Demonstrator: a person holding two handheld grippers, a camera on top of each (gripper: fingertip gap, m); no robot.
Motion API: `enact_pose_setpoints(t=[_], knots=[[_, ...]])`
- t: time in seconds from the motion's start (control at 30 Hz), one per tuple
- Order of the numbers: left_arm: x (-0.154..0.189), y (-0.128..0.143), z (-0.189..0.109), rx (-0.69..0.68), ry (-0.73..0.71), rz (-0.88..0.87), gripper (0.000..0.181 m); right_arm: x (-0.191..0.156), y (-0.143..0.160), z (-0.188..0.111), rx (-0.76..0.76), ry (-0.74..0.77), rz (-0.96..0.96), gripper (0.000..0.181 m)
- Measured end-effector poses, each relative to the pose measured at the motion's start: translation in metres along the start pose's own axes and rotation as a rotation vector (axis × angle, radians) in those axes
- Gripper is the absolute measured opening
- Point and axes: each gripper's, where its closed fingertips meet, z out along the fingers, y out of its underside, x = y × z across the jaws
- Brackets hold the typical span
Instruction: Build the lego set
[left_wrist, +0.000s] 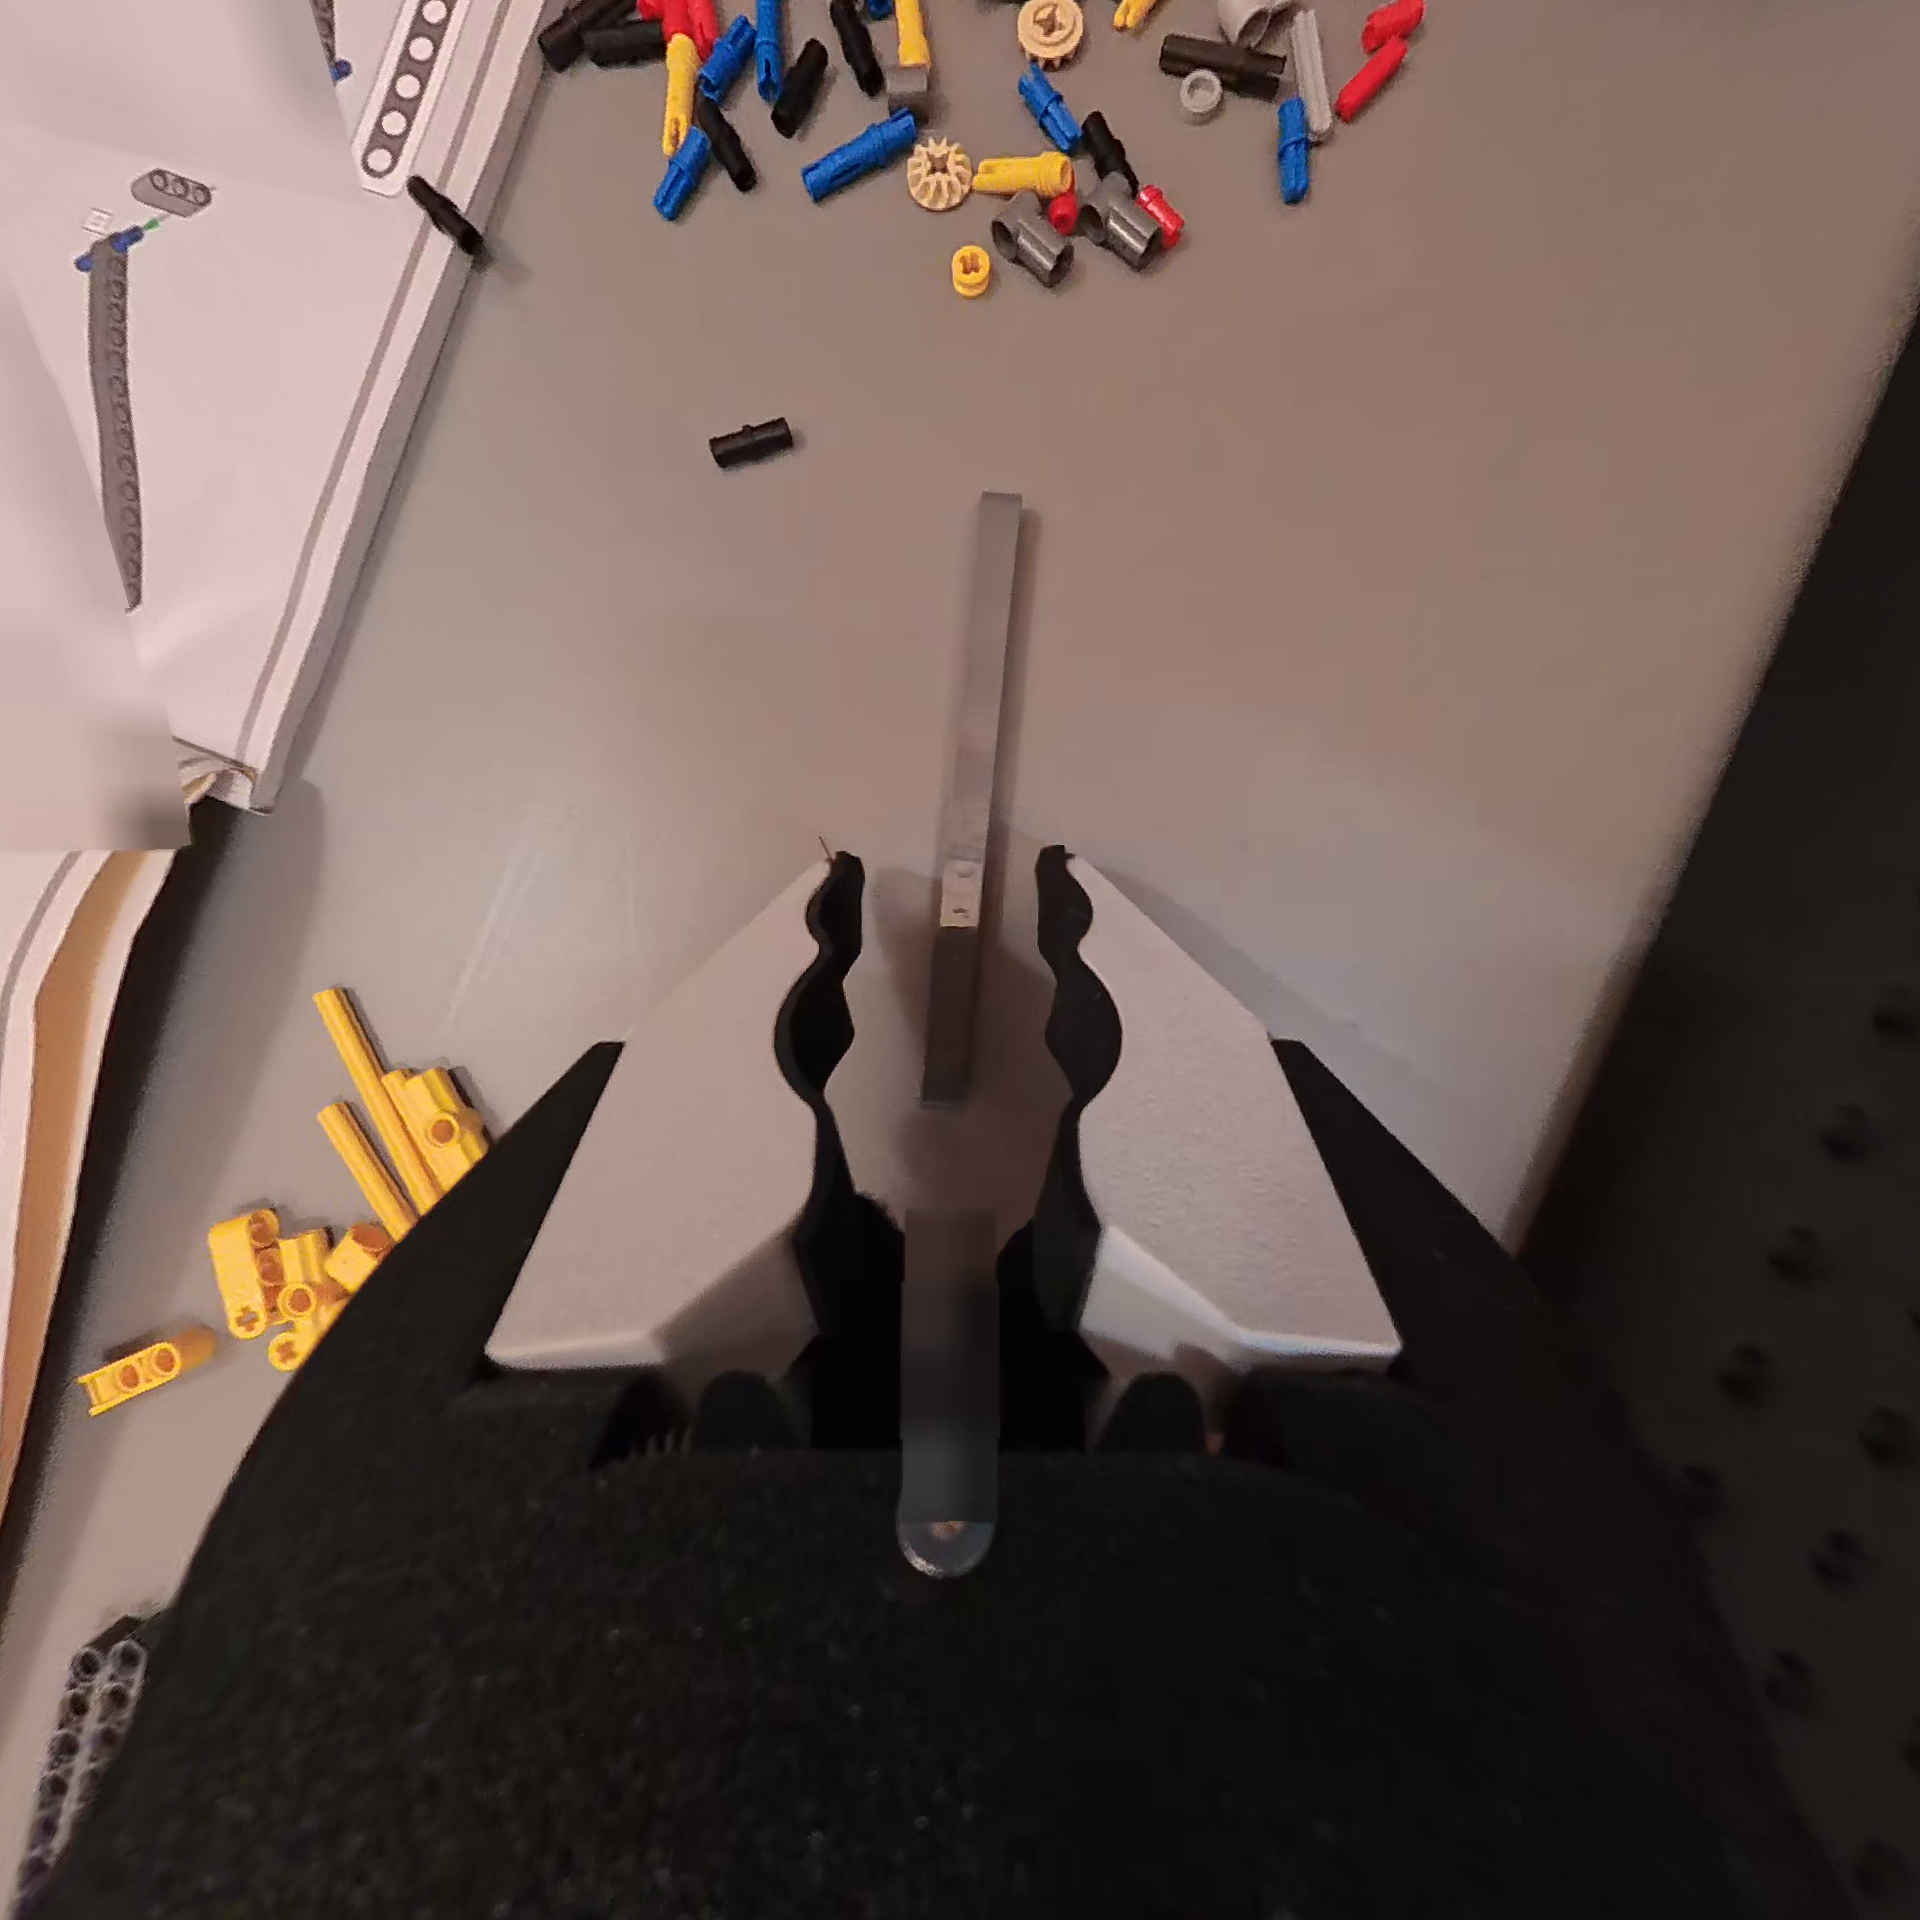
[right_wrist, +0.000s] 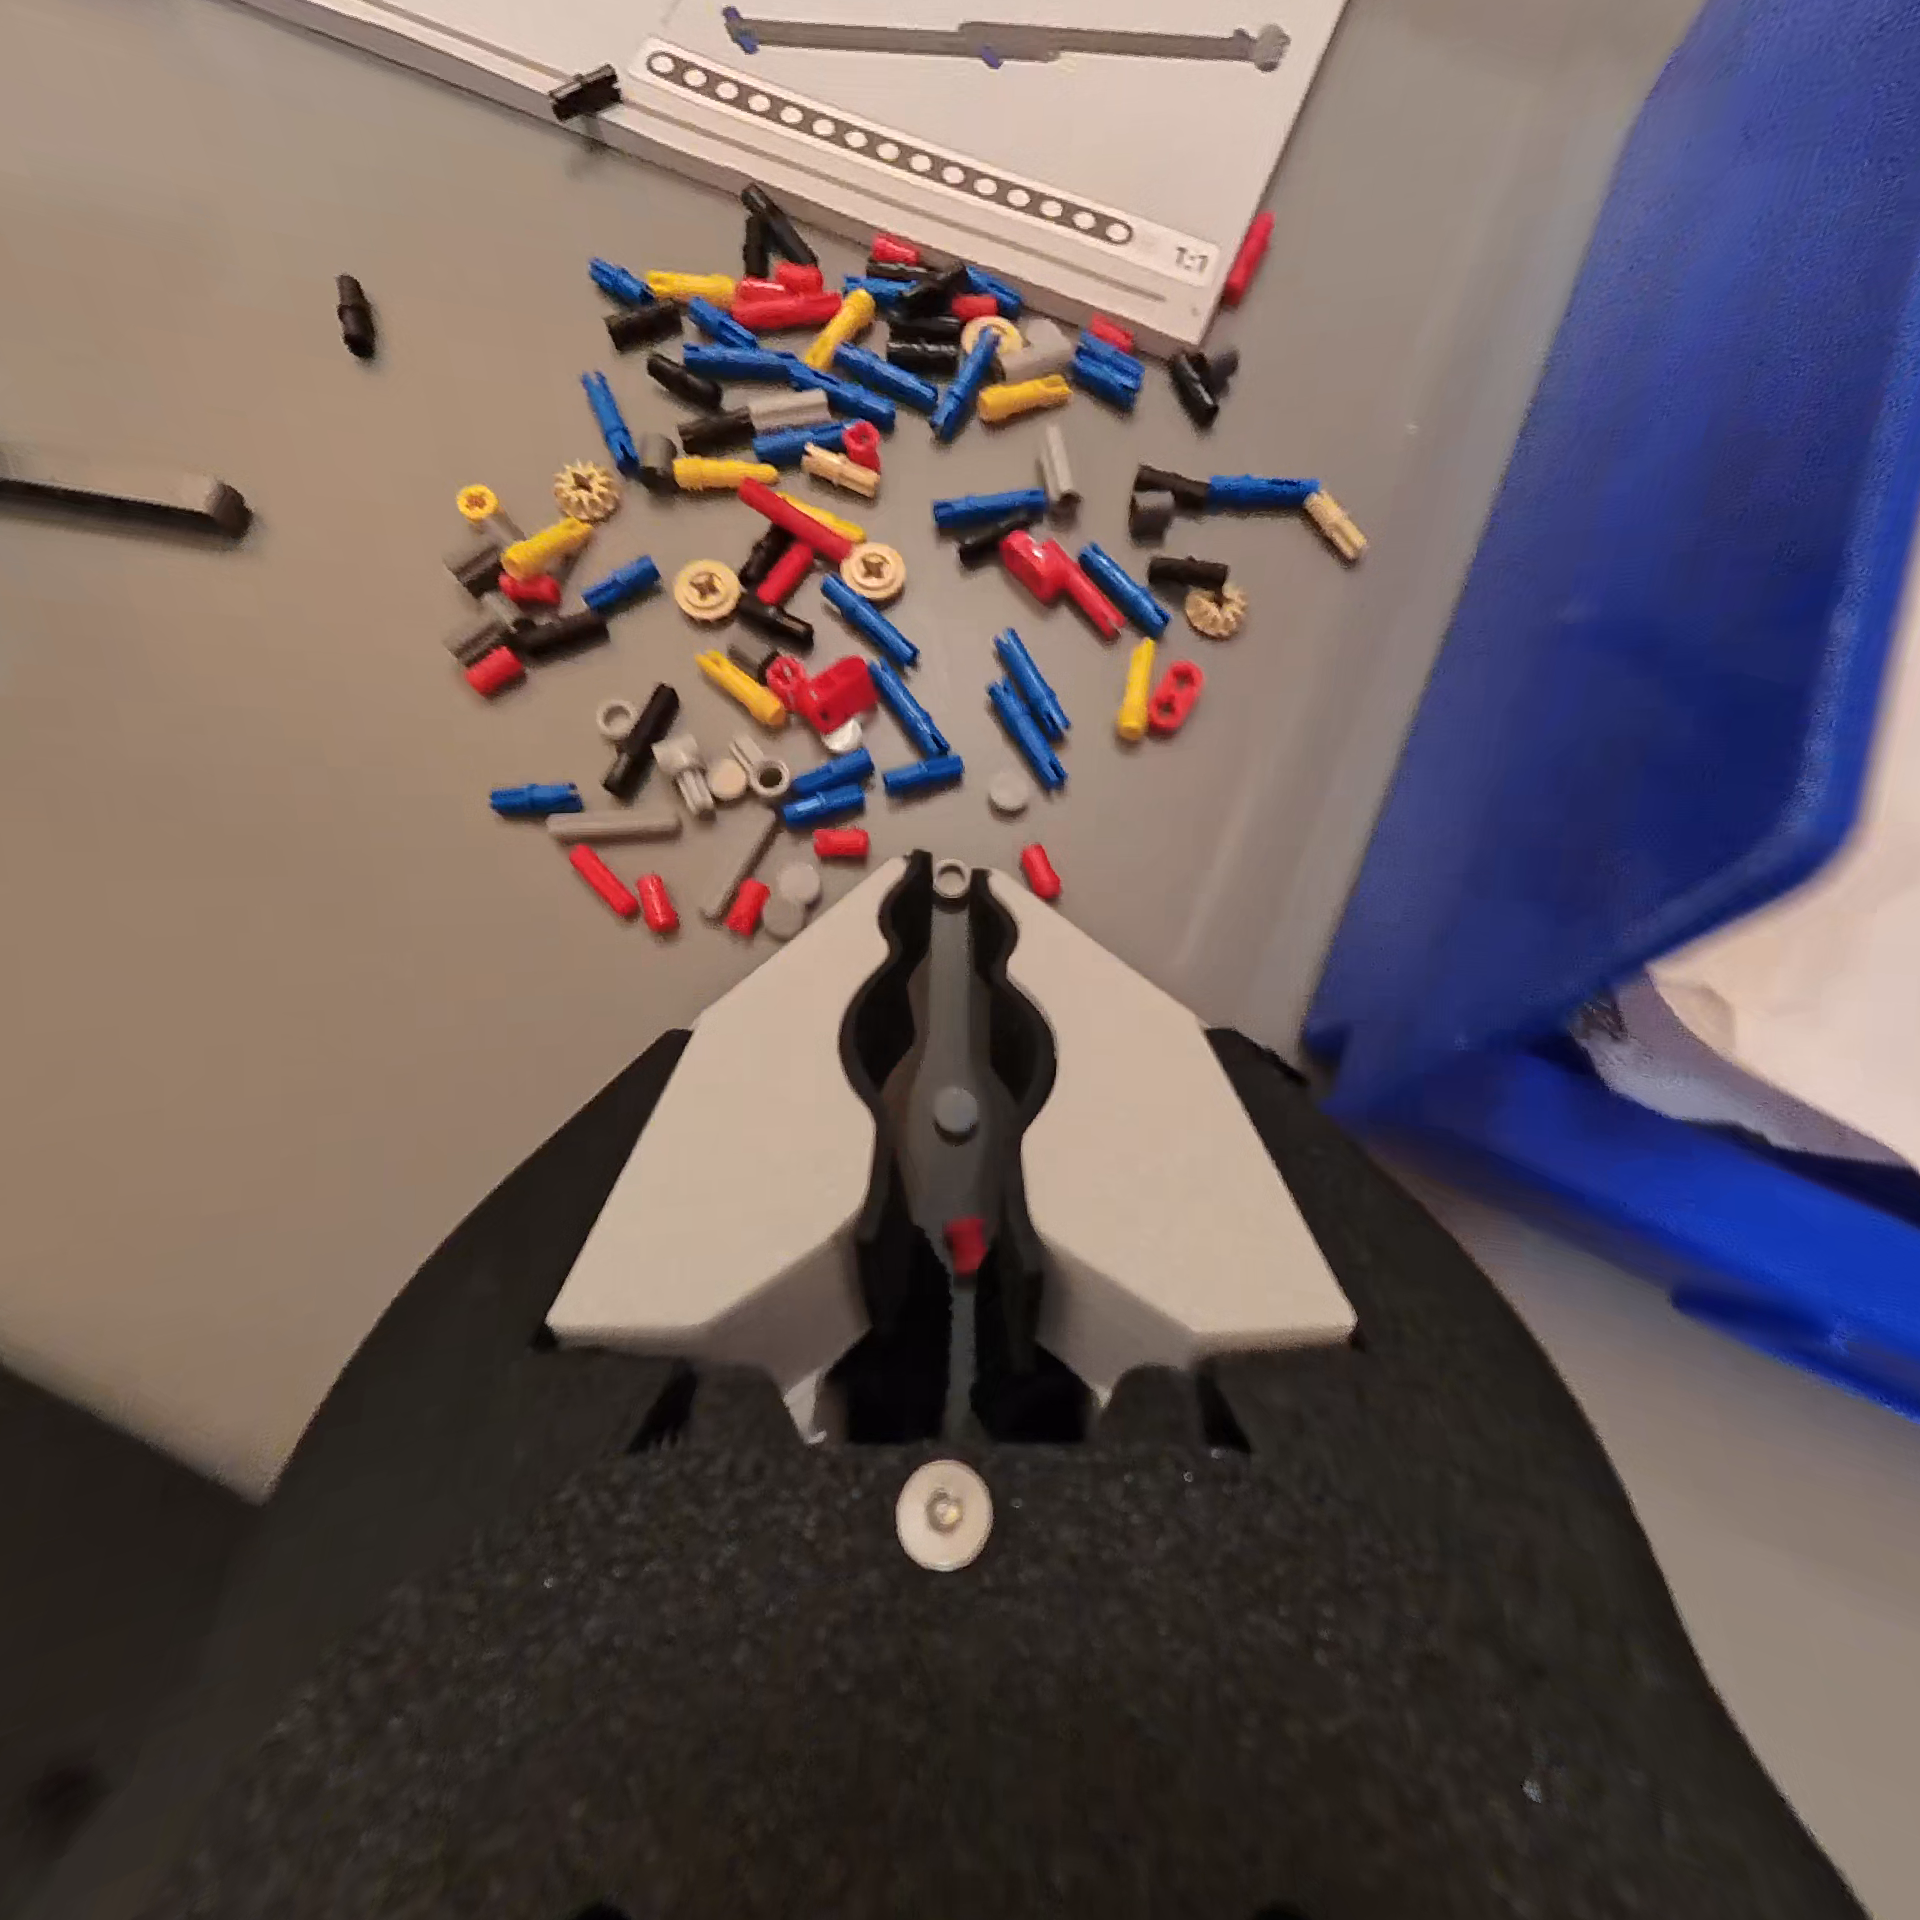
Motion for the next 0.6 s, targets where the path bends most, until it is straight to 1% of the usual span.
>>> enact_pose_setpoints(t=[0.07, 0.1, 0.13, 0.2, 0.3, 0.37, 0.43, 0.5, 0.6], knots=[[-0.001, -0.003, 0.001, 0.005, -0.01, 0.003, 0.032, -0.002, -0.004, 0.004, 0.004, -0.002, 0.005, 0.007], [0.0, -0.005, 0.001, 0.013, -0.004, 0.0, 0.032, 0.0, -0.003, 0.004, 0.004, 0.009, 0.011, 0.011], [0.001, -0.008, 0.001, 0.024, 0.005, -0.003, 0.032, 0.002, -0.002, 0.0, 0.008, 0.023, 0.017, 0.017], [0.004, -0.012, 0.001, 0.039, 0.018, -0.002, 0.032, 0.01, 0.002, -0.016, 0.04, 0.067, 0.057, 0.02], [0.001, -0.012, 0.001, 0.039, 0.009, 0.006, 0.032, 0.034, 0.028, -0.04, 0.035, 0.176, 0.186, 0.024], [0.002, -0.013, 0.001, 0.047, 0.015, 0.005, 0.031, 0.048, 0.044, -0.048, 0.035, 0.248, 0.301, 0.027], [0.005, -0.015, 0.002, 0.054, 0.034, 0.0, 0.031, 0.05, 0.046, -0.046, 0.032, 0.243, 0.354, 0.032], [0.008, -0.017, 0.003, 0.062, 0.048, 0.003, 0.03, 0.057, 0.041, -0.043, 0.027, 0.282, 0.334, 0.034], [0.011, -0.018, 0.002, 0.057, 0.047, 0.021, 0.03, 0.056, 0.037, -0.032, 0.01, 0.289, 0.302, 0.038]])
